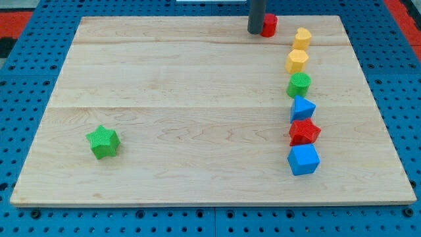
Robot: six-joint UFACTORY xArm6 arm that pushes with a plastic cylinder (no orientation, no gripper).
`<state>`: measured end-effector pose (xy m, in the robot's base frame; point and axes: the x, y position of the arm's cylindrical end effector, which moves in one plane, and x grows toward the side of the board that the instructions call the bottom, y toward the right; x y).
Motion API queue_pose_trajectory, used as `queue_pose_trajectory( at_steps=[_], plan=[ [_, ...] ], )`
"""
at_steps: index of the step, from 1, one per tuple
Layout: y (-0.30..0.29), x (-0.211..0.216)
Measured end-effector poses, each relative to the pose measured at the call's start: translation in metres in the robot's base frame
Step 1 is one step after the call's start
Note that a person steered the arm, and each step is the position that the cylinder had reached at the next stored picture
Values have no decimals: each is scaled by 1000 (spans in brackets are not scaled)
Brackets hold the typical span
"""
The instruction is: Move the red circle above the yellow heart
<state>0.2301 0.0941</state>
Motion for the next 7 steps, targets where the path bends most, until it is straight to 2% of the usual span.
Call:
queue_pose_trajectory(
  at_steps=[2, 3, 5, 7],
  plan=[
    [19, -12],
    [6, -12],
    [15, -38],
    [27, -38]
  ],
)
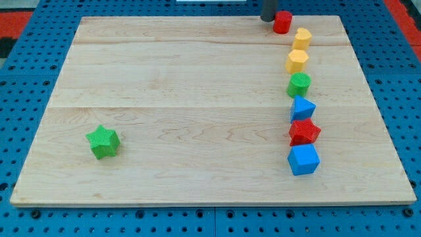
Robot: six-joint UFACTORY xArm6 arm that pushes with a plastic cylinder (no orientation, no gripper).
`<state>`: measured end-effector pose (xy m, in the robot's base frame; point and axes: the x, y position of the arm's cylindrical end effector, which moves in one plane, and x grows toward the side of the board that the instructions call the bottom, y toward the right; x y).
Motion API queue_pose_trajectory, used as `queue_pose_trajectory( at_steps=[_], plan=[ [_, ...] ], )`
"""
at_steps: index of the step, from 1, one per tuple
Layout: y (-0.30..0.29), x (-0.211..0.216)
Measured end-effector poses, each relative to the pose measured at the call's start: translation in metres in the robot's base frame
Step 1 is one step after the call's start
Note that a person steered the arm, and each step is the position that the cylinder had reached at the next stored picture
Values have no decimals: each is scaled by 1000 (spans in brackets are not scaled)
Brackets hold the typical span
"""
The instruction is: Move the red circle above the yellow heart
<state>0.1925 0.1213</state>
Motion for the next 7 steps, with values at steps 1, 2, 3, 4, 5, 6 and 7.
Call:
queue_pose_trajectory(
  at_steps=[1, 2, 3, 4, 5, 6, 7],
  plan=[
    [-2, 0],
    [-8, 6],
    [-9, 14],
    [3, 18],
    [23, 18],
    [11, 18],
    [-45, 38]
  ],
)
